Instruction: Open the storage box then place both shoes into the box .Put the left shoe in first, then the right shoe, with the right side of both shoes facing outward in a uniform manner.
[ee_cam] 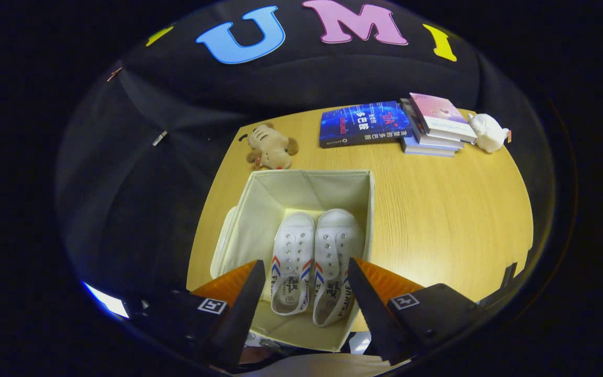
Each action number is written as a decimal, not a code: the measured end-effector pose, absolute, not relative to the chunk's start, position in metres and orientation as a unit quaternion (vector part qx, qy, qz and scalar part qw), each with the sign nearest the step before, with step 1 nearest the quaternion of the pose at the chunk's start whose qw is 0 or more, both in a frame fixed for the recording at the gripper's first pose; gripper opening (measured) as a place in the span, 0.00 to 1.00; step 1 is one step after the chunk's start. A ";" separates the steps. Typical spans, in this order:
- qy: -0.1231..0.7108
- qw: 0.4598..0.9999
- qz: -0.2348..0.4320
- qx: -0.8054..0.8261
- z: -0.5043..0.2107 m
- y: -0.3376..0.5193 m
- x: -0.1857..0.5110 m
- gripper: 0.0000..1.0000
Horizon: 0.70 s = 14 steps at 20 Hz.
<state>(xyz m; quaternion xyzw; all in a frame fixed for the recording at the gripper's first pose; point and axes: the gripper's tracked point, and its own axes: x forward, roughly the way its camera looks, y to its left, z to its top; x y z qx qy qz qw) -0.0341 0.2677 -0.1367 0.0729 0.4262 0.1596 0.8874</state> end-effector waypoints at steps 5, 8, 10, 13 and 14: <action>0.361 0.920 0.135 0.072 -0.103 0.212 -0.021 0.99; 0.317 0.938 0.127 0.057 -0.081 0.172 -0.010 0.99; 0.284 0.949 0.127 0.052 -0.062 0.142 -0.002 0.99; 0.228 0.963 0.134 0.042 -0.022 0.098 0.009 0.99; 0.208 0.968 0.136 0.037 -0.010 0.081 0.015 0.99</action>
